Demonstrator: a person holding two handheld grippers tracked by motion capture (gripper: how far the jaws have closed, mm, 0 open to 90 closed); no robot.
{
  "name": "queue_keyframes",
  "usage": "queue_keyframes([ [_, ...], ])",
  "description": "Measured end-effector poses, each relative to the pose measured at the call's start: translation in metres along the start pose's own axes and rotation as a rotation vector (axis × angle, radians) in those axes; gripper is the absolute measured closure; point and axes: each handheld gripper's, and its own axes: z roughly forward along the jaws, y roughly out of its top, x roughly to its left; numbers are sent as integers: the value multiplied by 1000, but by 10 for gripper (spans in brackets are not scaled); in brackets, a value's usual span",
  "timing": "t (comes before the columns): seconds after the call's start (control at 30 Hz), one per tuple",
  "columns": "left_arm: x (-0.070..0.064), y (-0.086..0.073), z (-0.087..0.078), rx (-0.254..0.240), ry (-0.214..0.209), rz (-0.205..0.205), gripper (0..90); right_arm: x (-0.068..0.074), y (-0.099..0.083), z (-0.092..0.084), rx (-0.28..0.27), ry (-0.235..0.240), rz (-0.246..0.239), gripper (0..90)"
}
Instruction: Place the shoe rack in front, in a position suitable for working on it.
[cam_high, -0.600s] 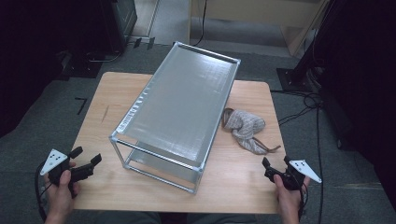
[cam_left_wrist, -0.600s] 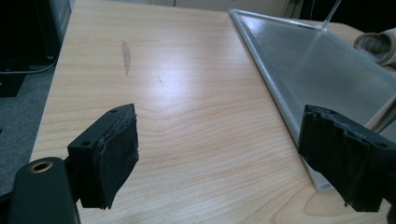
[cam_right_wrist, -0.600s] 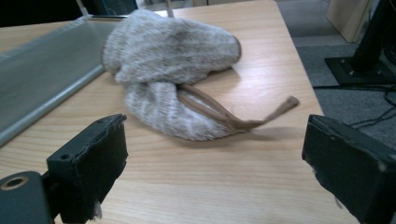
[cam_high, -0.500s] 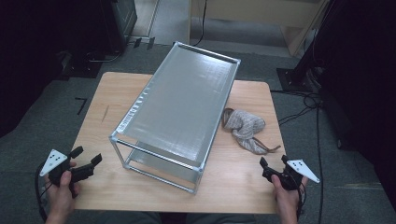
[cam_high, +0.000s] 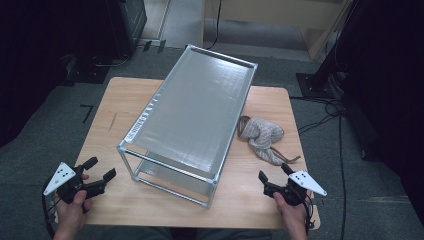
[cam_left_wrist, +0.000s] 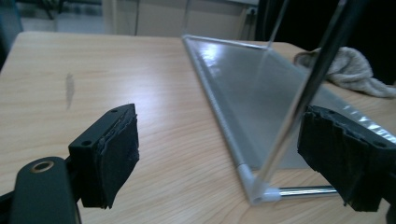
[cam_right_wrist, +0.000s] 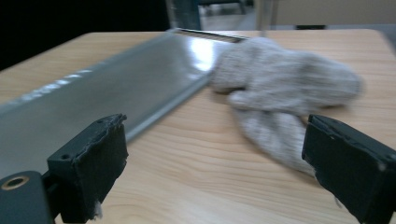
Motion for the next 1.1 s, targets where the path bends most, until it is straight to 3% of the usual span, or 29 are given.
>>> queue_keyframes([
  [0.03,0,0,0,0,0,0,126,0,0,0,0,0,0,69],
  [0.07,-4,1,1,-10,-27,8,126,11,0,2,1,49,-20,68],
  [0.13,-7,1,1,-11,-35,19,130,16,0,2,6,64,-29,69],
  [0.17,-11,2,2,-8,-47,45,130,23,0,4,10,86,-37,69],
  [0.23,-17,2,5,-5,-71,55,136,44,-1,7,25,159,-77,69],
  [0.3,-21,2,7,-4,-86,63,143,54,-2,9,32,202,-97,69],
  [0.33,-21,2,7,-4,-86,63,148,54,-2,9,32,202,-97,69],
  [0.37,-25,2,10,0,-96,73,164,66,-3,9,37,251,-119,69],
  [0.4,-25,2,10,0,-96,73,177,66,-3,9,37,251,-119,69],
  [0.5,-32,2,19,18,-109,78,331,83,-5,9,55,356,-148,72],
  [0.57,-34,1,26,33,-118,88,369,91,-7,10,69,409,-167,79],
  [0.6,-34,1,26,33,-118,88,392,91,-7,10,69,409,-167,79],
  [0.63,-36,1,28,38,-116,97,392,97,-8,10,79,448,-176,89],
  [0.7,-38,0,32,52,-107,103,451,105,-10,10,86,493,-190,139],
  [0.73,-38,-1,34,61,-99,107,533,112,-12,10,92,522,-211,163],
  [0.8,-38,-2,35,61,-98,111,608,115,-12,10,92,527,-217,188],
  [0.83,-38,-2,36,58,-93,115,651,120,-14,10,87,548,-225,265],
  [0.97,-38,-2,36,59,-96,123,710,125,-16,12,85,557,-237,401],
  [1.0,-38,-2,36,57,-92,117,743,127,-18,13,88,558,-252,541],
  [1.1,-36,-2,36,62,-97,110,779,129,-19,13,95,553,-268,655],
])
